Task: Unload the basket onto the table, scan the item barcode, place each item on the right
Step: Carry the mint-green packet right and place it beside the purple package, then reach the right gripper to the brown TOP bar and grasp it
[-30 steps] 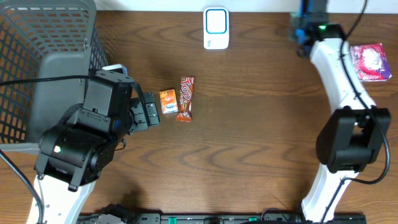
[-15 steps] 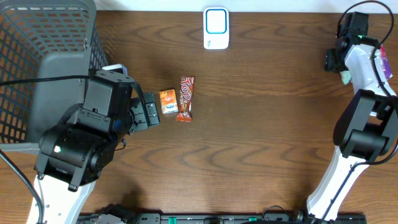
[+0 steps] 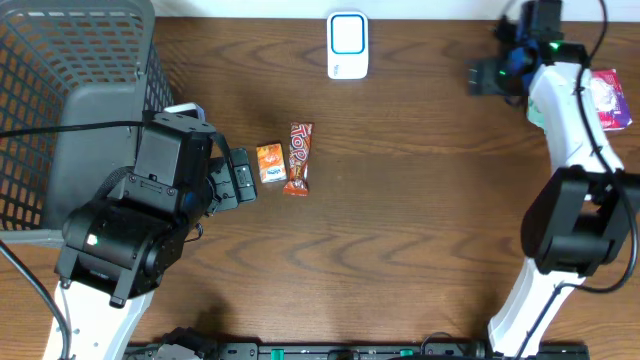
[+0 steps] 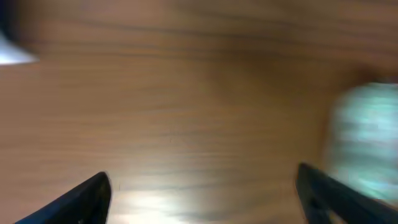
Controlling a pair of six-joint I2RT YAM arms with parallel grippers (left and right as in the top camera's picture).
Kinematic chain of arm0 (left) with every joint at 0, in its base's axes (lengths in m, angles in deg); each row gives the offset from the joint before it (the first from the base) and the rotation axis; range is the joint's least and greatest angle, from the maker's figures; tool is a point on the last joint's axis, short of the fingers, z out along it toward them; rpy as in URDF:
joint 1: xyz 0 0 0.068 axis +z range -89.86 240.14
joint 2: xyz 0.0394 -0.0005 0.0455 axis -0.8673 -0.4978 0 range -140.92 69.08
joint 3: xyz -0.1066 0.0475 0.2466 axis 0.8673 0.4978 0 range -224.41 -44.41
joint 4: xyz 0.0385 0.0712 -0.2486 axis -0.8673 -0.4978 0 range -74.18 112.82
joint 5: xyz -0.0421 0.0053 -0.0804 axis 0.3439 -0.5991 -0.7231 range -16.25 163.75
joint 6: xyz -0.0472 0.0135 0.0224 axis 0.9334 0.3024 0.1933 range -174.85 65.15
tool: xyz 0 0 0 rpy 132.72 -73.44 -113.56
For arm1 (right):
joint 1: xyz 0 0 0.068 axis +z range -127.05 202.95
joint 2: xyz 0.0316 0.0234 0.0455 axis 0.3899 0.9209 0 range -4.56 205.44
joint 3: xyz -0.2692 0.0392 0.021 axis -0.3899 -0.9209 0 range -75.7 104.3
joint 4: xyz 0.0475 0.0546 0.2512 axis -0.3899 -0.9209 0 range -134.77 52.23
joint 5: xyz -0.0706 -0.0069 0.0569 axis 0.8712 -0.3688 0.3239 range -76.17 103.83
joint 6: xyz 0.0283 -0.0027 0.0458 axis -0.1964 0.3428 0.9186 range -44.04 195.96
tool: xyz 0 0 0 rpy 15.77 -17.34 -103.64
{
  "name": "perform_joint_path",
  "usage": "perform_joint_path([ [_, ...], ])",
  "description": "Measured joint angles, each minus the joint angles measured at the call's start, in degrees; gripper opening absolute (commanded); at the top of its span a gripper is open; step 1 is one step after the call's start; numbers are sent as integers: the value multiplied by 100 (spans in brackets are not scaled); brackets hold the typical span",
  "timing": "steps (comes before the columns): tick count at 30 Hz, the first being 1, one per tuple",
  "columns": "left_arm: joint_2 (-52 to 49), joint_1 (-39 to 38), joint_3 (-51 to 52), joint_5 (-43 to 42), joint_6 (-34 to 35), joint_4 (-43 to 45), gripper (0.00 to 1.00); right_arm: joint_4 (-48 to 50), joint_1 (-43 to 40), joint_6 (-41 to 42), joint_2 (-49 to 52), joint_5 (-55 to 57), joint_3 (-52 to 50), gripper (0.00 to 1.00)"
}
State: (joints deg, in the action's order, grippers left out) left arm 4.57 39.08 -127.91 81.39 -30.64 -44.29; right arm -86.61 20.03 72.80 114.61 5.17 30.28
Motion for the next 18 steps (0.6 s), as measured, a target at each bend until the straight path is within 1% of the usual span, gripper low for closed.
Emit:
perform_joint_path([
  [2,0,0,0,0,0,0,98,-166,238,131,-52,-866,0,90],
  [3,0,0,0,0,0,0,98,-262,387,197,-50,-1285,0,92],
  [4,0,0,0,0,0,0,98,-363,549,262,-35,-1615,-2,99],
  [8,0,0,0,0,0,2,98,-533,1244,396,96,-2369,-7,99],
  [10,0,0,0,0,0,2,98,-546,1567,507,201,-2457,-7,99],
  [16,0,0,0,0,0,2,98,-476,2562,1174,704,-2297,-28,99],
  [17,0,0,0,0,0,0,98,-433,2717,1318,793,-2227,-31,98],
  [18,0,0,0,0,0,0,98,-407,2826,1473,861,-2144,-33,93],
])
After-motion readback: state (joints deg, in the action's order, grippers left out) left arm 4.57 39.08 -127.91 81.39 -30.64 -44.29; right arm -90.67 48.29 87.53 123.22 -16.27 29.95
